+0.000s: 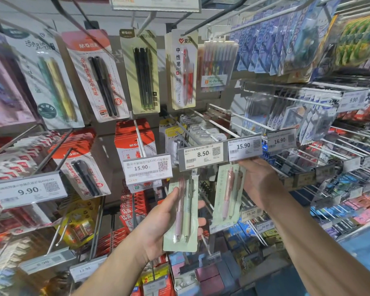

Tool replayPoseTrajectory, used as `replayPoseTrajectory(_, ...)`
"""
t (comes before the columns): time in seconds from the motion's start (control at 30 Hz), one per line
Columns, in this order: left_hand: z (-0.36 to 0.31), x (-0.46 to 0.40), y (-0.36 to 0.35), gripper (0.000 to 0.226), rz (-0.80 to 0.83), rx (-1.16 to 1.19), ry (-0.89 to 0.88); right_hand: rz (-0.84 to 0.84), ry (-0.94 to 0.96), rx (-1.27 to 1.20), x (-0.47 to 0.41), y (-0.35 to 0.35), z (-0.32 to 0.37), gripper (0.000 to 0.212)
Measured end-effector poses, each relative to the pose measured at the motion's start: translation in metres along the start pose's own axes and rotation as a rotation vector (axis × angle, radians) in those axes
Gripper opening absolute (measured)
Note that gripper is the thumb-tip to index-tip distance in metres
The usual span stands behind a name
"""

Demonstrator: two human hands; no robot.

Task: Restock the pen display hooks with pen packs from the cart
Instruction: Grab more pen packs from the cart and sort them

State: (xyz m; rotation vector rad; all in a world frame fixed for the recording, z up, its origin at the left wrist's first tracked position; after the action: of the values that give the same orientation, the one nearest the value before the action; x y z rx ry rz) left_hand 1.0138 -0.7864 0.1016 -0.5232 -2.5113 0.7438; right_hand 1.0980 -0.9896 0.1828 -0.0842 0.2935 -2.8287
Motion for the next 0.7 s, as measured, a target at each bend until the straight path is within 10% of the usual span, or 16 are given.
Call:
replayPoseTrajectory(0.43, -0.003, 0.005, 0.005, 0.061, -0.067, 0.025, -0.012, -0.143, -0.191, 0.099, -0.029, 0.009, -0.015, 0.022)
replayPoseTrajectory(0.7, -0.008, 0.008, 0.011, 0.065, -0.071, 0.001, -0.031, 0.339, -0.457, 2.386, -0.027, -0.026, -0.001, 0.022)
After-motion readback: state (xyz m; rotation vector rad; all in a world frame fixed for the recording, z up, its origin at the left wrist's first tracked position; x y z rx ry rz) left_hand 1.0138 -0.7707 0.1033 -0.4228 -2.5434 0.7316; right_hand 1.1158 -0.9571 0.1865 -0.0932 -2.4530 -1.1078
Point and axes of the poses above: each hand's wrist, its own x-axis away from the middle knuckle, its own y-axis out of the back of the hand, z = x × y, the point moved 7 cm from there along -x, towards the middle knuckle, and after that the axes turned 13 degrees about z, right-handed, at the moved point
